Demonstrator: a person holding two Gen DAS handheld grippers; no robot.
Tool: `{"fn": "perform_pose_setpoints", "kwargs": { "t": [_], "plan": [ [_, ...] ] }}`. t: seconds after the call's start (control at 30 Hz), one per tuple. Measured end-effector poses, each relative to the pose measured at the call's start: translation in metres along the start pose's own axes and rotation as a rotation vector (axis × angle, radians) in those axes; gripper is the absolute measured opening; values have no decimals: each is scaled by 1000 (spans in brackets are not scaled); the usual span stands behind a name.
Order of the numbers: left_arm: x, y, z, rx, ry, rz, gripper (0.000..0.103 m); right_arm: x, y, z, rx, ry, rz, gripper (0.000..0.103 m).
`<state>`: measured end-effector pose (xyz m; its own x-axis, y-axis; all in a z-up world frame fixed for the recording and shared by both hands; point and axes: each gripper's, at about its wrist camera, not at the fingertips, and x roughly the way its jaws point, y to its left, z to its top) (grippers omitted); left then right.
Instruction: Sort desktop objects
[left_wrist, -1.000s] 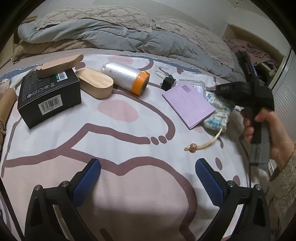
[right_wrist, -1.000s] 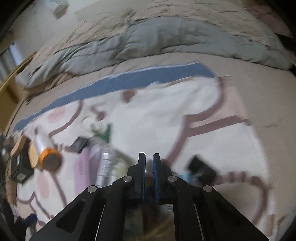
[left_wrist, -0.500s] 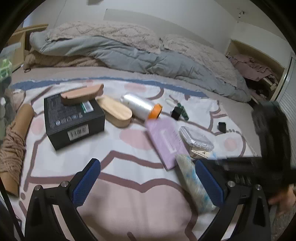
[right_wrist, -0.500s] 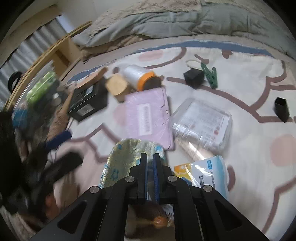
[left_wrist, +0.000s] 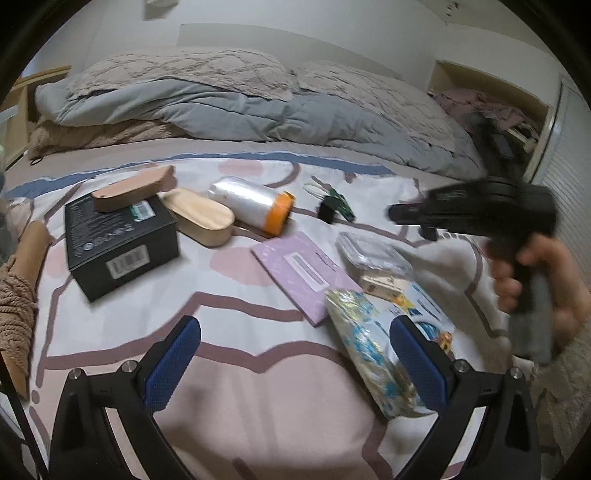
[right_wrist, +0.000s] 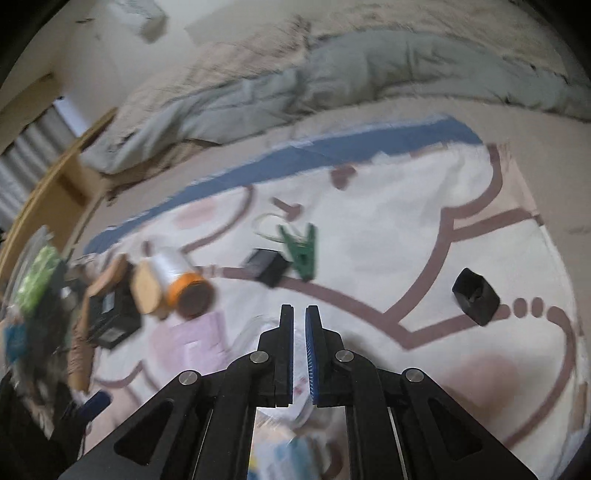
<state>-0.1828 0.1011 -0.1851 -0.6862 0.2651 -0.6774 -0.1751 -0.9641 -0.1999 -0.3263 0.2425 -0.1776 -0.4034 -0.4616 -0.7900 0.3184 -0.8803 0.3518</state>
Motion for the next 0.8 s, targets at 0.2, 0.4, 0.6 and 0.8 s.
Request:
{"fn": "perform_pose_setpoints", "kwargs": {
  "t": [0.2, 0.4, 0.6, 0.8],
  "plan": [
    [3, -7, -3, 19, 16, -26, 103, 10, -6, -26, -34, 26, 9, 9],
    [6, -2, -2, -2, 31, -26, 103, -23, 3, -70, -57, 0, 73, 9],
    [-1, -4, -2, 17, 18, -6, 103, -36, 9, -103, -63, 84, 98, 9],
    [-2, -7, -1, 37, 14, 10, 103, -45, 19, -134, -77, 152, 109, 9]
  ]
}}
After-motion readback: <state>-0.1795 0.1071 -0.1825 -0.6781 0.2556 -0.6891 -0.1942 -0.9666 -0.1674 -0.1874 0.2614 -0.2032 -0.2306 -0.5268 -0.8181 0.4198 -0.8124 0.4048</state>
